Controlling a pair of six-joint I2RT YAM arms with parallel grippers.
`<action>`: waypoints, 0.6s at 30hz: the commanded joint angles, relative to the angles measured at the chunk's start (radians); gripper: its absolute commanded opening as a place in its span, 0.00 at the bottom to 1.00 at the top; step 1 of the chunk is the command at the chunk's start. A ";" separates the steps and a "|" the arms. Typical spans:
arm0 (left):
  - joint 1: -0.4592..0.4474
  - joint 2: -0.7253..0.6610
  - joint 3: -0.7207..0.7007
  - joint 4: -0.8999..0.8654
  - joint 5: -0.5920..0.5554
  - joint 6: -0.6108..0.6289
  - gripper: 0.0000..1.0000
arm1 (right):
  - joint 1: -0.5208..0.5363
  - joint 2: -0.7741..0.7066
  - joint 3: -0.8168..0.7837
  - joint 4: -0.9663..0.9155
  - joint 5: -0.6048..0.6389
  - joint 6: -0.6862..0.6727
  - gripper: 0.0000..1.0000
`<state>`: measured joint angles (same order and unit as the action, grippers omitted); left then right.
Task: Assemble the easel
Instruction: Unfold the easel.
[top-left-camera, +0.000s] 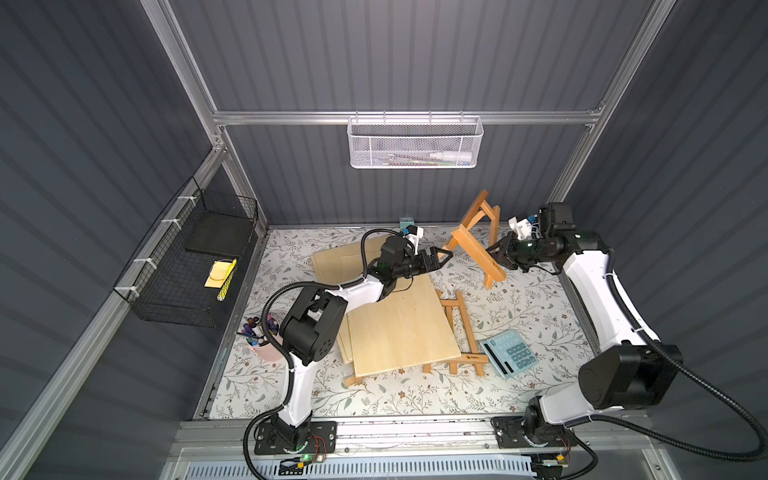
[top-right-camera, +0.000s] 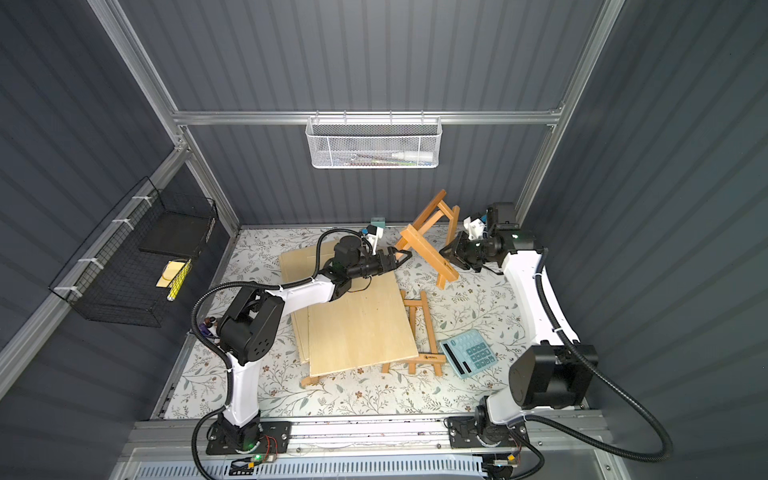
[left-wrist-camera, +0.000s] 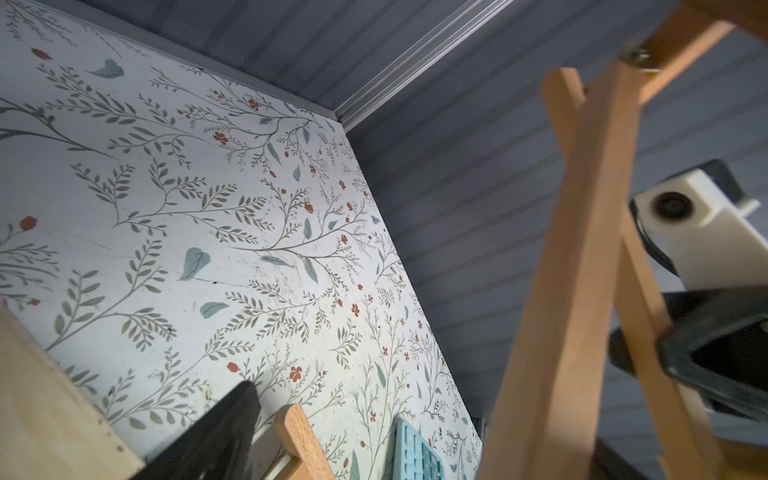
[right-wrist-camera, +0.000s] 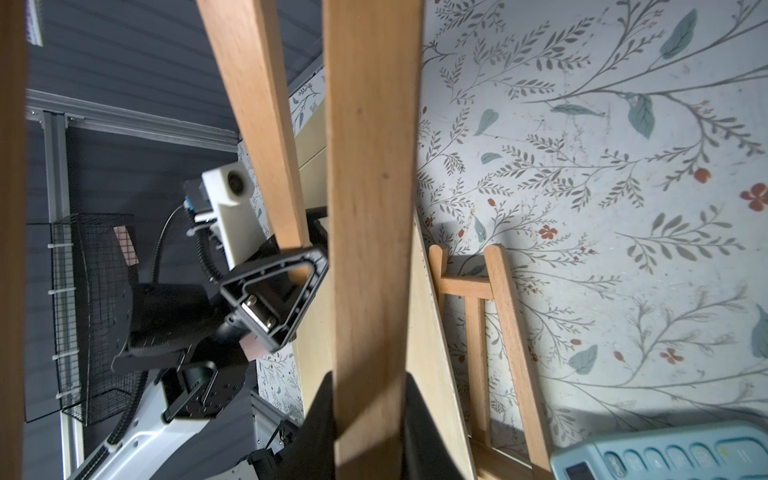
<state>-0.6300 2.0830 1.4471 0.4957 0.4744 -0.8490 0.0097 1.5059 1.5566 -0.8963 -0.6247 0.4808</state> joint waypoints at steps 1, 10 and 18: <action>0.034 0.039 0.083 -0.097 -0.082 0.032 0.97 | 0.004 -0.074 0.003 -0.049 -0.103 -0.057 0.04; 0.040 -0.002 0.151 -0.367 -0.223 0.199 1.00 | 0.003 -0.142 0.053 -0.066 0.182 -0.043 0.00; 0.019 -0.207 0.010 -0.684 -0.593 0.277 1.00 | 0.004 -0.098 0.050 0.077 0.714 -0.050 0.00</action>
<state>-0.6151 1.9789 1.4853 -0.0166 0.0898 -0.6147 0.0124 1.3907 1.5848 -0.9127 -0.1635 0.4503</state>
